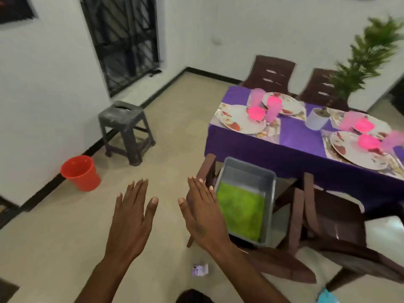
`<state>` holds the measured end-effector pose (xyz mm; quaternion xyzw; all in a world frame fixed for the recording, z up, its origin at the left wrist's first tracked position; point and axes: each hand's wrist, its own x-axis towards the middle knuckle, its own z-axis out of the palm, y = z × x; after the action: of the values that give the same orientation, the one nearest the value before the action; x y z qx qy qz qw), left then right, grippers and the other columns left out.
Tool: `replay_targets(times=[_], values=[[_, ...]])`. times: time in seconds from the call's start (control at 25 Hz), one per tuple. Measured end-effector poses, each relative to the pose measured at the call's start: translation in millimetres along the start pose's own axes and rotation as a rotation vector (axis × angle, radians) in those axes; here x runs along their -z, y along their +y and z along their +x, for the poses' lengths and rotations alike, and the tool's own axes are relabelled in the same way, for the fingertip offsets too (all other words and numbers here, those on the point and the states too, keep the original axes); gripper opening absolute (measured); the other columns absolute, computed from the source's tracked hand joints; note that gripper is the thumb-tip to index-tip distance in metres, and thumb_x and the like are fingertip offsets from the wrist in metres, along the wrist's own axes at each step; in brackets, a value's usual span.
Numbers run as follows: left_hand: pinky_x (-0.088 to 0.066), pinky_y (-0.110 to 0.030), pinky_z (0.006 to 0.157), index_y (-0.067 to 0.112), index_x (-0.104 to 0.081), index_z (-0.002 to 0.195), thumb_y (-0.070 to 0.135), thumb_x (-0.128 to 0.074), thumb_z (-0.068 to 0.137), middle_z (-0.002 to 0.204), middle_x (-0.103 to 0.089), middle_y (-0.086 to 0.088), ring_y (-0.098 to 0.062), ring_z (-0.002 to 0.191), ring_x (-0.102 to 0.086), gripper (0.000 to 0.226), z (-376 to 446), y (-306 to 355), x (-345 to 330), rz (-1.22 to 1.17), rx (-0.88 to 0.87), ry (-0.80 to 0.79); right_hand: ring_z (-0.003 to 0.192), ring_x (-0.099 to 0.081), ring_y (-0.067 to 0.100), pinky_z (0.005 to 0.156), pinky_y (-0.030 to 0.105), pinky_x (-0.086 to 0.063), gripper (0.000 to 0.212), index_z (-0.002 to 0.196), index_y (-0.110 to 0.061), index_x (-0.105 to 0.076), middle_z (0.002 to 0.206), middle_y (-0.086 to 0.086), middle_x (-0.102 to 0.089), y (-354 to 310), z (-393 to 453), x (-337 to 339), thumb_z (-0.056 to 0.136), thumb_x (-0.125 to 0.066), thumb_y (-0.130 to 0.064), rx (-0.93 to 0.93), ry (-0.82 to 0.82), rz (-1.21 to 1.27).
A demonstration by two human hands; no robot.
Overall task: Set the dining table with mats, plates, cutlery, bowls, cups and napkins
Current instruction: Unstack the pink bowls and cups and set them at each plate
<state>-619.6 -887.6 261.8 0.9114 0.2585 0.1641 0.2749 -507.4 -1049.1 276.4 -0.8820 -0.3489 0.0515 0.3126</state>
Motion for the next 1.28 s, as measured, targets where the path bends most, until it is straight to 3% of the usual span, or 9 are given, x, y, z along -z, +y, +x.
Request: replay_targets(times=[0.36,0.52,0.72,0.8,0.92,1.12,1.28], values=[[0.005,-0.032,0.126,0.034,-0.018,0.161,0.078,-0.003,0.092,0.158,-0.003,0.024,0.005,0.149,0.005,0.083,176.7,-58.2,-35.7,0.029,-0.237,-0.269,0.148,0.012,-0.011,0.127,0.030,0.004,0.063,0.161,-0.033,-0.007,0.166,-0.020,-0.005,16.1,115.5,-66.5,0.106,-0.026,-0.057,-0.348,0.156,0.021],[0.006,-0.033,0.126,0.037,-0.016,0.161,0.081,0.001,0.088,0.166,-0.009,0.017,0.002,0.152,0.005,0.087,266.0,-67.0,-47.5,0.083,-0.292,-0.417,0.146,0.011,-0.014,0.127,0.033,-0.002,0.064,0.162,-0.033,-0.011,0.167,-0.017,-0.010,32.6,193.1,-76.1,0.105,-0.026,-0.058,-0.440,0.191,0.071],[0.011,-0.023,0.123,0.040,-0.016,0.160,0.075,-0.012,0.098,0.167,-0.017,0.016,0.013,0.148,0.009,0.071,392.7,-40.3,-88.8,0.044,-0.468,-0.511,0.152,0.002,-0.004,0.127,0.034,-0.003,0.064,0.162,-0.032,-0.014,0.167,-0.017,-0.013,62.9,282.2,-54.8,0.104,-0.023,-0.058,-0.574,0.338,-0.012],[0.014,-0.017,0.120,0.040,-0.017,0.160,0.068,-0.018,0.102,0.165,-0.018,0.019,0.020,0.143,0.012,0.064,422.2,-21.2,-112.4,-0.003,-0.545,-0.567,0.152,0.000,-0.004,0.126,0.029,0.004,0.062,0.161,-0.031,-0.016,0.165,-0.019,-0.012,72.4,295.1,-45.6,0.105,-0.025,-0.056,-0.660,0.420,-0.040],[0.007,-0.022,0.123,0.037,-0.018,0.160,0.072,-0.014,0.100,0.164,-0.019,0.023,0.014,0.148,0.004,0.070,455.2,7.7,-156.5,-0.068,-0.706,-0.717,0.151,0.000,-0.007,0.124,0.023,0.008,0.072,0.160,-0.032,-0.015,0.161,-0.024,-0.010,83.8,297.4,-34.1,0.098,-0.014,-0.069,-0.835,0.513,-0.025],[0.003,-0.029,0.126,0.033,-0.021,0.160,0.062,-0.017,0.104,0.164,-0.024,0.018,0.004,0.152,-0.002,0.064,499.7,47.8,-218.0,-0.082,-1.028,-0.912,0.148,-0.011,-0.004,0.125,0.026,0.000,0.098,0.160,-0.027,-0.024,0.165,-0.011,-0.023,102.7,292.0,-45.9,0.085,0.004,-0.083,-1.165,0.704,-0.079],[-0.008,-0.031,0.127,0.034,-0.027,0.159,0.070,-0.010,0.100,0.163,-0.031,0.012,-0.004,0.154,-0.013,0.071,510.4,75.4,-257.3,-0.088,-1.212,-1.013,0.151,-0.021,0.005,0.126,0.033,-0.013,0.101,0.158,-0.026,-0.030,0.163,-0.009,-0.030,97.7,276.7,-61.1,0.083,0.002,-0.086,-1.381,0.786,-0.032]])
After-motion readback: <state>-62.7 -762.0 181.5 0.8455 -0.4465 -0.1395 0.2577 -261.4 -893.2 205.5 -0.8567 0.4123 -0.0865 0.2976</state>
